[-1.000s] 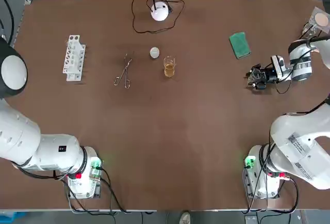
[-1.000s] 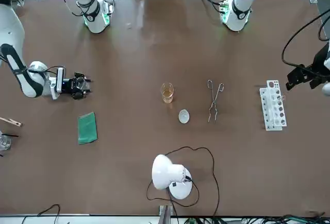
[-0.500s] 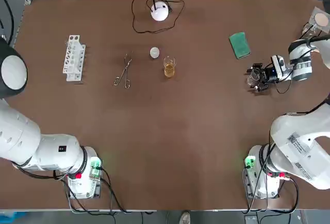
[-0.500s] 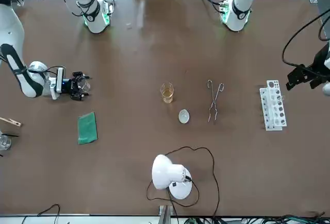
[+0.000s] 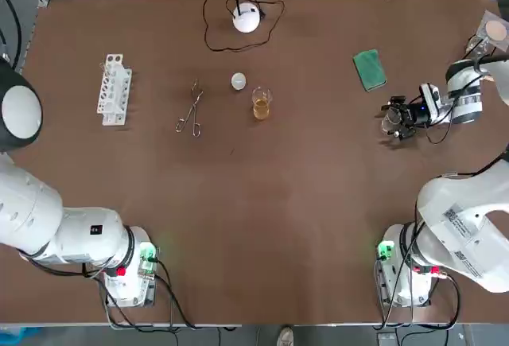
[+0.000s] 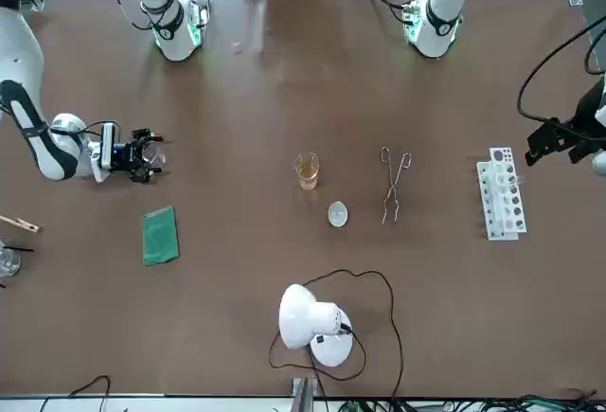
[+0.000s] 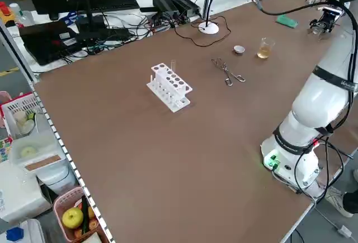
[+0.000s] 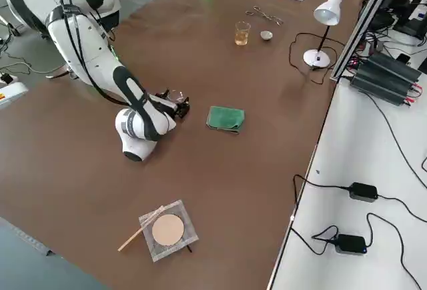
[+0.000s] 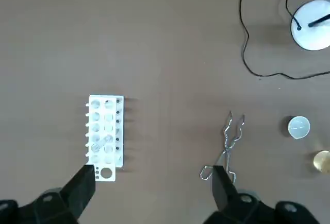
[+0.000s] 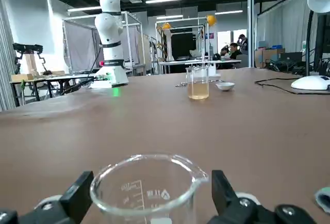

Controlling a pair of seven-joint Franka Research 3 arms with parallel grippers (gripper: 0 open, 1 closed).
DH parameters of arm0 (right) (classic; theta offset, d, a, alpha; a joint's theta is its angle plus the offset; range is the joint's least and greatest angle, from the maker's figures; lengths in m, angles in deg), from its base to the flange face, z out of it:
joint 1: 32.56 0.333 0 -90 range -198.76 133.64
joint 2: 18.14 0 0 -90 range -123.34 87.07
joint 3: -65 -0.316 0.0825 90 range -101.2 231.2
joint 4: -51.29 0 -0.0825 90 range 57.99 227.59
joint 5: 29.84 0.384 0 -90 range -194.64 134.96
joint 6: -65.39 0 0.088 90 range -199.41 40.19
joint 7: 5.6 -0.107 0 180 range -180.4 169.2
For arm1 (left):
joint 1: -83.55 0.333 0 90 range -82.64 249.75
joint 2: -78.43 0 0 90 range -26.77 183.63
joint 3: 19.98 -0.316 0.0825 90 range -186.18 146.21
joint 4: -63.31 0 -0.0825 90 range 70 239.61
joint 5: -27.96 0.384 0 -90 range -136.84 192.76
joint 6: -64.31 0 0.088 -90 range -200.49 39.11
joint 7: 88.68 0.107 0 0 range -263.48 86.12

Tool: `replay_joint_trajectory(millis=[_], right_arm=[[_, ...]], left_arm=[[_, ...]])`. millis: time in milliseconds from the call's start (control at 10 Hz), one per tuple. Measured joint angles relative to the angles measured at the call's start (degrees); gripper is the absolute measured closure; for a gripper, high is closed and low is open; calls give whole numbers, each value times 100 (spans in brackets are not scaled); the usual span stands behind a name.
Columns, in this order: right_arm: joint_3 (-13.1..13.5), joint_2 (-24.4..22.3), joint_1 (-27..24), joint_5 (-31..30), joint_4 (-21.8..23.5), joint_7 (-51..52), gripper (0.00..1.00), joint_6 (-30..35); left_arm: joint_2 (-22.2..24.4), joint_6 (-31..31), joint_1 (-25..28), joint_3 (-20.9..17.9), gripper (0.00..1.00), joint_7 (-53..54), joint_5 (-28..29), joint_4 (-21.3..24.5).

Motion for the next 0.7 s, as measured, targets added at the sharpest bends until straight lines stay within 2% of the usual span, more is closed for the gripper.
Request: replay_joint_trajectory(millis=[700], right_arm=[[3, -29, -1, 0, -63, -42, 0, 453]], left_arm=[[0, 0, -1, 1, 0, 0, 0, -35]])
